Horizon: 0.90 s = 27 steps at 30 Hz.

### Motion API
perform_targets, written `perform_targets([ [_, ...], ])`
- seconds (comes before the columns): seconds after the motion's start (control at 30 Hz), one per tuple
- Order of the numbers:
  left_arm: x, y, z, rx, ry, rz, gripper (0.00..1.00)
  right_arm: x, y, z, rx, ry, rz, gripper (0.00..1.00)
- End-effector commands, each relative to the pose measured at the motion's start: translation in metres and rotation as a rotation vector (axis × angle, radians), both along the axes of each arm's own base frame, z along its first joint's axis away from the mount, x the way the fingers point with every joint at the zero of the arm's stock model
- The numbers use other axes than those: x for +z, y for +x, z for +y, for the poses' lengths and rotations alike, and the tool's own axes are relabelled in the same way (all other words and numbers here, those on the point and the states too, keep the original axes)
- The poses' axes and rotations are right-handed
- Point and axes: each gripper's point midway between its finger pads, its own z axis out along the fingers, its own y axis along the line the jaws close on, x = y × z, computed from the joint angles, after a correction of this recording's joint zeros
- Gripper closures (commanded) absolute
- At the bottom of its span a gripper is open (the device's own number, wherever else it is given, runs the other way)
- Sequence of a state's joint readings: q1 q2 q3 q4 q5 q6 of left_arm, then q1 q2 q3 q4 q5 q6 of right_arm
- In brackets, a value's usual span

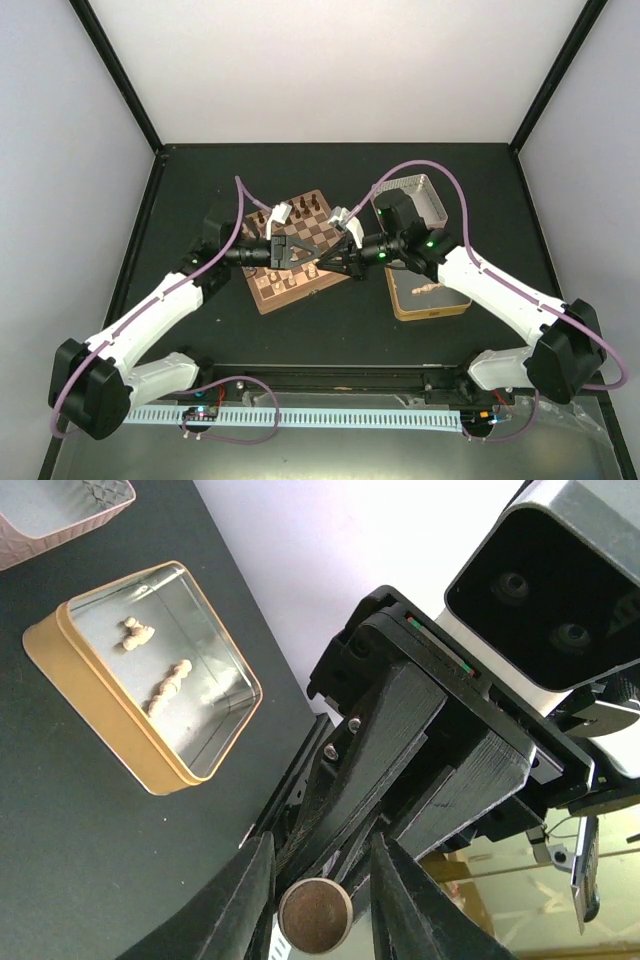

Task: Set up the chess pieces on the board
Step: Place the chess piece on the chessboard.

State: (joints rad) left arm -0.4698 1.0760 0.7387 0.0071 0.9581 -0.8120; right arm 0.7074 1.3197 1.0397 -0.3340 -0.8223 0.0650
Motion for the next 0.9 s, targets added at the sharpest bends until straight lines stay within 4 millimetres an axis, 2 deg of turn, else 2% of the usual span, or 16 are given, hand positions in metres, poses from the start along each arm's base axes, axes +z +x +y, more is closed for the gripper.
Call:
perform_targets([
  [0.0, 0.017, -0.006, -0.006, -0.059, -0.019, -0.05, 0.7, 0.01, 0.004, 0.004, -0.005, 0.008, -0.038, 0.98],
  [0.07, 0.017, -0.007, -0.006, -0.065, -0.015, -0.059, 0.74, 0.01, 0.005, 0.004, -0.008, 0.006, -0.038, 0.98],
  [0.17, 0.018, -0.007, -0.005, -0.059, -0.009, -0.072, 0.85, 0.009, 0.005, 0.003, -0.014, 0.002, -0.035, 0.98],
  [0.3, 0.021, -0.007, -0.005, -0.051, -0.014, -0.084, 0.92, 0.01, 0.01, 0.002, -0.058, -0.003, -0.01, 0.92],
  [0.4, 0.028, -0.004, -0.003, -0.021, -0.023, -0.105, 0.92, 0.02, 0.01, 0.003, -0.092, 0.04, 0.031, 0.73],
  [0.47, 0.038, -0.001, -0.001, 0.013, -0.041, -0.123, 0.92, 0.028, 0.008, 0.002, -0.116, 0.101, 0.056, 0.68],
  [0.5, 0.043, 0.002, 0.001, 0.039, -0.052, -0.135, 0.92, 0.033, 0.008, 0.001, -0.135, 0.141, 0.071, 0.64],
  [0.57, 0.057, 0.006, 0.004, 0.09, -0.084, -0.165, 0.92, 0.056, 0.01, 0.0, -0.178, 0.271, 0.091, 0.58],
  [0.7, 0.09, 0.014, 0.012, 0.188, -0.168, -0.224, 0.91, 0.095, 0.018, -0.005, -0.266, 0.525, 0.241, 0.42],
  [0.77, 0.107, 0.015, 0.016, 0.222, -0.219, -0.243, 0.91, 0.106, 0.027, -0.006, -0.304, 0.594, 0.324, 0.39],
  [0.87, 0.125, 0.015, 0.02, 0.251, -0.273, -0.27, 0.9, 0.126, 0.026, -0.006, -0.273, 0.696, 0.394, 0.37],
])
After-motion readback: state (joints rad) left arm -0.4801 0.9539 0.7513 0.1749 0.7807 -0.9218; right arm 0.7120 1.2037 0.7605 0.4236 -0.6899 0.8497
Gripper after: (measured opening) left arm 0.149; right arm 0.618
